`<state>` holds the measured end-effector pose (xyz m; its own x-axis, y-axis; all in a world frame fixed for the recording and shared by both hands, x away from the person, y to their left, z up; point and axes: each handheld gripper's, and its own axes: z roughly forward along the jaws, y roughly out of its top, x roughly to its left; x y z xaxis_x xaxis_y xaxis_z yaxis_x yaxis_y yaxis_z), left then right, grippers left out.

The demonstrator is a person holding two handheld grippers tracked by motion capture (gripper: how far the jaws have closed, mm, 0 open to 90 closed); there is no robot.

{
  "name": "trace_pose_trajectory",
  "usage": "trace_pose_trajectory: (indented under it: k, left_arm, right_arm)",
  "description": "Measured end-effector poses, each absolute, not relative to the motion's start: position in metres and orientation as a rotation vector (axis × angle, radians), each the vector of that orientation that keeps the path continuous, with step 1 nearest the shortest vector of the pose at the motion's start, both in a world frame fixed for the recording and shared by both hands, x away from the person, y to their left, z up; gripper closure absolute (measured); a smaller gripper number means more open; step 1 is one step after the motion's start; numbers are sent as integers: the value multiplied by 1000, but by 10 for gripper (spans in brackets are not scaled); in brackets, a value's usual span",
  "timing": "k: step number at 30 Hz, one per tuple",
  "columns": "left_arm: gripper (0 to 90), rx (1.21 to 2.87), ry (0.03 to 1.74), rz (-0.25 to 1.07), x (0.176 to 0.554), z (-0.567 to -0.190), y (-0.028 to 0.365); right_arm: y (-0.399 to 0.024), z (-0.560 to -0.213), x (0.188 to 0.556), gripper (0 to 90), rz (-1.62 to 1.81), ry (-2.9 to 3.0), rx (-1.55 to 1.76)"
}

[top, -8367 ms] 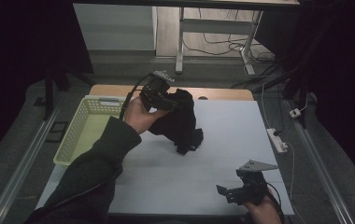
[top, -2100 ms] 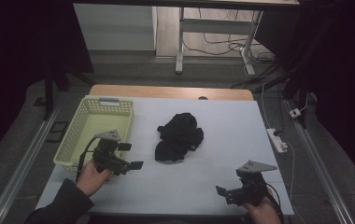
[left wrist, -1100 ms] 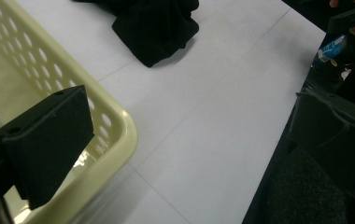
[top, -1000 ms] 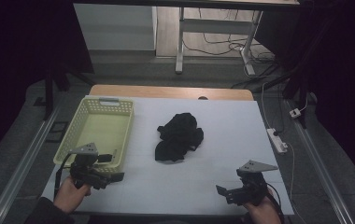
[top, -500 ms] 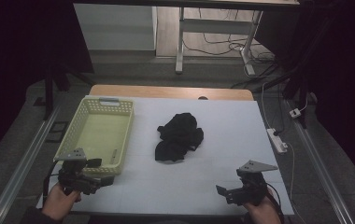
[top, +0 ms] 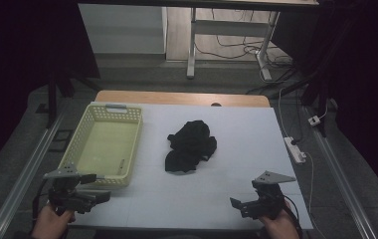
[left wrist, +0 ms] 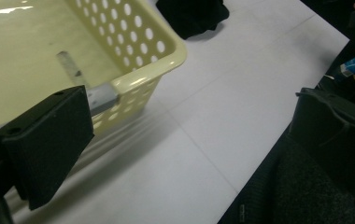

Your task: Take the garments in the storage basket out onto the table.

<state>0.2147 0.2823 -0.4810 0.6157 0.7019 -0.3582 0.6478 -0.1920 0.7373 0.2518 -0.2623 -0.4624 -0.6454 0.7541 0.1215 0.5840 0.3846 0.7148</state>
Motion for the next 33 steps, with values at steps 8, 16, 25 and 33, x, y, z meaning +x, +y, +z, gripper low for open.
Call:
trace_pose_trajectory:
  k: [8,16,25,33]
  left_arm:
    - [0,1867,1106,95,207,-481,295]
    - [0,1857,1140,119,200,-480,305]
    - [0,1905,1177,170,192,-479,307]
    - [0,1933,1207,178,188,-479,309]
  right_arm:
    - [-262,-462,252,0,1108,2419,1190]
    - [-263,-462,252,0,1108,2413,1193]
    - [-263,-462,251,0,1108,2404,1200]
    - [-262,-462,251,0,1106,2410,1188]
